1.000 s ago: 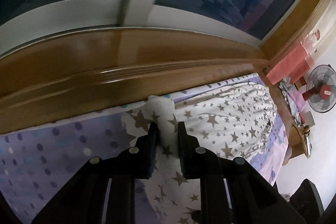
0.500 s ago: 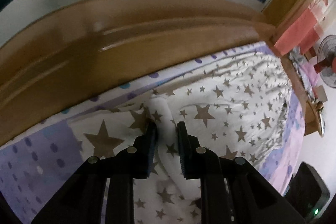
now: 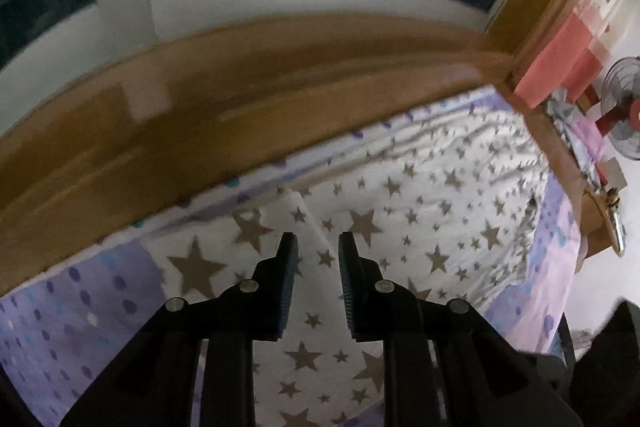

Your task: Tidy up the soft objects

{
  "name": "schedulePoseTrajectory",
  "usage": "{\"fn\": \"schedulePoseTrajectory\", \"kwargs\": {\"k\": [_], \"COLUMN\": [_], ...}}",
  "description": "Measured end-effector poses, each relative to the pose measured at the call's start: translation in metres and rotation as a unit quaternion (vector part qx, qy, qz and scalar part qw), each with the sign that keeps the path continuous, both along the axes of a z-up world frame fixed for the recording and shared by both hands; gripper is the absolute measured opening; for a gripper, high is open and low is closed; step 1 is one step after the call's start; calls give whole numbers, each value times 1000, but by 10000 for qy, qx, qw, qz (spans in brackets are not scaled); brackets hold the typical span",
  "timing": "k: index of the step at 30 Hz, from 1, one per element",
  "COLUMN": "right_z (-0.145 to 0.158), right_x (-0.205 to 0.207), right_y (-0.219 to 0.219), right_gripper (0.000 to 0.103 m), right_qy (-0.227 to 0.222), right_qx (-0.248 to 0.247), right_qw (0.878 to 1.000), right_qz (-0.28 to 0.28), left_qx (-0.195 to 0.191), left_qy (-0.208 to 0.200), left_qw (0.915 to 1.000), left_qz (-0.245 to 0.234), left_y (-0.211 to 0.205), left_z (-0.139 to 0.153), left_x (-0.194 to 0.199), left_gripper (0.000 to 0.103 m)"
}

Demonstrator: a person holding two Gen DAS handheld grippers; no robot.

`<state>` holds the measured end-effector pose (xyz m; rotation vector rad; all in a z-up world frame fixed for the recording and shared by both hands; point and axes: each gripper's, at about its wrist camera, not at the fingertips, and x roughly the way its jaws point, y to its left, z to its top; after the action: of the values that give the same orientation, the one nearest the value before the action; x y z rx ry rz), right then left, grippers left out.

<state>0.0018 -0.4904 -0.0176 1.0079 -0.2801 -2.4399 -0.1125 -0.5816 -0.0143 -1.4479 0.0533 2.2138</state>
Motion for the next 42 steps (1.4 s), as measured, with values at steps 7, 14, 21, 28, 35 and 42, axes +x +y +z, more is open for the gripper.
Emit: {"fn": "schedulePoseTrajectory", "kwargs": {"k": [7,14,21,28,35,42], "right_z": [-39,-42,-36,-13,-7,-10], "right_x": [-15,-1,20,39,34,12], "right_y": [-16,-14,-25,-42,-88,-116], "right_gripper": [20,20,24,55,55,55], "right_qy": [-537,-592,-706,-271,-145,-101], "right_qx": [165,453,1057,1241,1695,1940], "right_qw": [9980,9959,9887,9894,9853,9809], "right_qz": [-291,-514,-798,-699,-149,-16], "left_qx": [-493,-468,-325,23,473,761], "left_qy": [-138,-189,-3,-63,-334,-509], "left_qw": [9984,9980,9982,9999,9978,9953], "left_qz": [-252,-386,-496,-117,333,324], "left_y": [25,27,1,-58,-102,-104], "left_z": [-33,-35,-12,-2,-19,-36], "left_x": [-13,-24,-4,7,1,-7], "left_gripper": [20,20,21,40,42,42]}}
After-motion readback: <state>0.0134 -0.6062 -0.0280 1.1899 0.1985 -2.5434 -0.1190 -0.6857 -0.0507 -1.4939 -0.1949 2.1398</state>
